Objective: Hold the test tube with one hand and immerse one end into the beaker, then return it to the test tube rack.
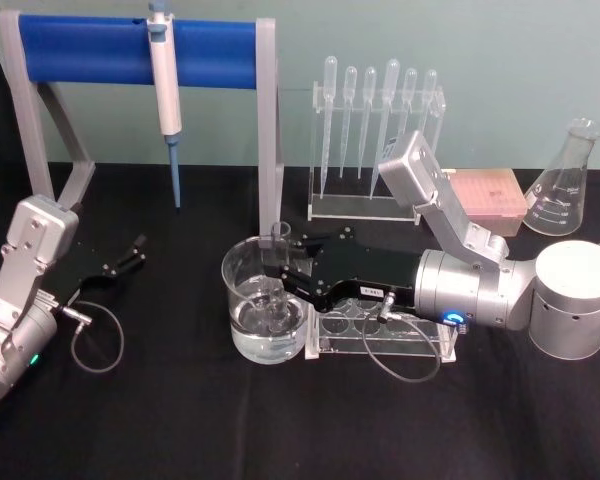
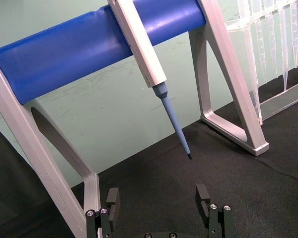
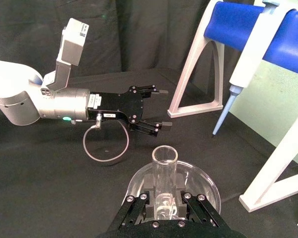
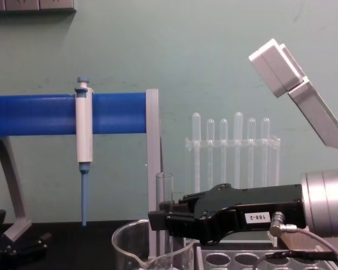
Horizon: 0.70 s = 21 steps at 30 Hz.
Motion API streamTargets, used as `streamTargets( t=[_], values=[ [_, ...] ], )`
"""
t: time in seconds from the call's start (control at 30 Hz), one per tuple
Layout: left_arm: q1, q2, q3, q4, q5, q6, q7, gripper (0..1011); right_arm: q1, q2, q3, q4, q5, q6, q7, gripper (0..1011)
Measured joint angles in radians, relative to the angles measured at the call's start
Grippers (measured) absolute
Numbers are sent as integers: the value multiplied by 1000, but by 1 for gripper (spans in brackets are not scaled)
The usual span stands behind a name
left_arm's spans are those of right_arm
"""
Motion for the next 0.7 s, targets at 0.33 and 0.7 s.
streamTargets(
  t=[0.33,0.7],
  values=[
    [0,0,0,0,0,0,0,1000,0,0,0,0,0,0,0,241],
    [0,0,0,0,0,0,0,1000,0,0,0,0,0,0,0,241]
  ],
)
